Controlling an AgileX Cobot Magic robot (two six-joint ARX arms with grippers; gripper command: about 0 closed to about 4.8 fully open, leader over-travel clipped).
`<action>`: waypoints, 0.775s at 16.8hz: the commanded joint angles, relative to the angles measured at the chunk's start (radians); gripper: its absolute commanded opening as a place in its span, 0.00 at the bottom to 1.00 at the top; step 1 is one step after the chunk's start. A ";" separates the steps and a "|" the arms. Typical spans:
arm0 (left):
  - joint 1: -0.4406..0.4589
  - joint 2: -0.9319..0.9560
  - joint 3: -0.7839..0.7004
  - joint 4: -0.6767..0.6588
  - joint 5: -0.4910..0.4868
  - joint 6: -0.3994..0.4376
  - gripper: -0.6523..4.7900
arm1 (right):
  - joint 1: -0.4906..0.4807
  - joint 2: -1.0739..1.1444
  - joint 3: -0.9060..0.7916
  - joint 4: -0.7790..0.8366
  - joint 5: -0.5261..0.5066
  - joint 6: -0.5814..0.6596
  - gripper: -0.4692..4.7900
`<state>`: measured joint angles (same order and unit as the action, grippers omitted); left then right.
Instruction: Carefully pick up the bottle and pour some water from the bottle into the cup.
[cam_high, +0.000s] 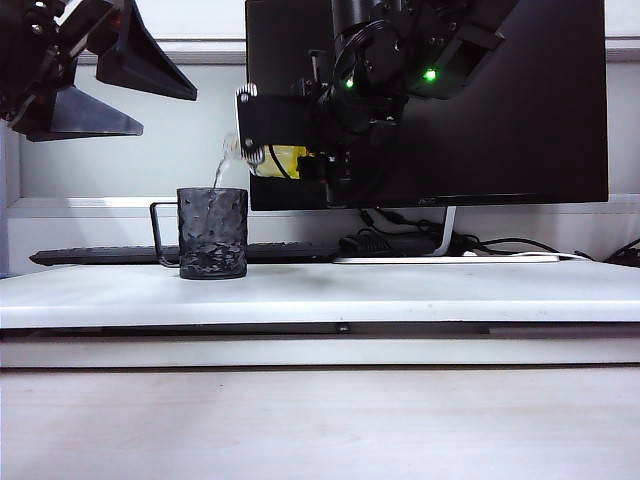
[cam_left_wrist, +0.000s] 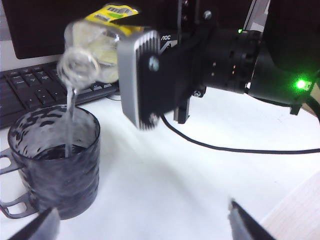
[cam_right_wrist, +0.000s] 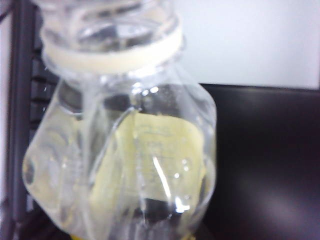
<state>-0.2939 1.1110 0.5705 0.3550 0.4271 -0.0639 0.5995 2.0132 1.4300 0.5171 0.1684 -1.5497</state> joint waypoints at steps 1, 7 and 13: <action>0.001 -0.004 0.003 0.012 0.008 0.003 1.00 | 0.003 -0.011 0.010 0.063 0.037 0.173 0.49; 0.001 -0.004 0.003 0.013 0.008 -0.023 1.00 | 0.007 -0.025 0.010 0.086 0.154 0.630 0.49; 0.001 -0.005 0.003 0.021 0.007 -0.045 1.00 | 0.006 -0.056 0.009 0.029 0.272 1.077 0.48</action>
<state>-0.2939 1.1107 0.5705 0.3561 0.4274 -0.0883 0.6048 1.9812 1.4300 0.5236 0.4282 -0.5426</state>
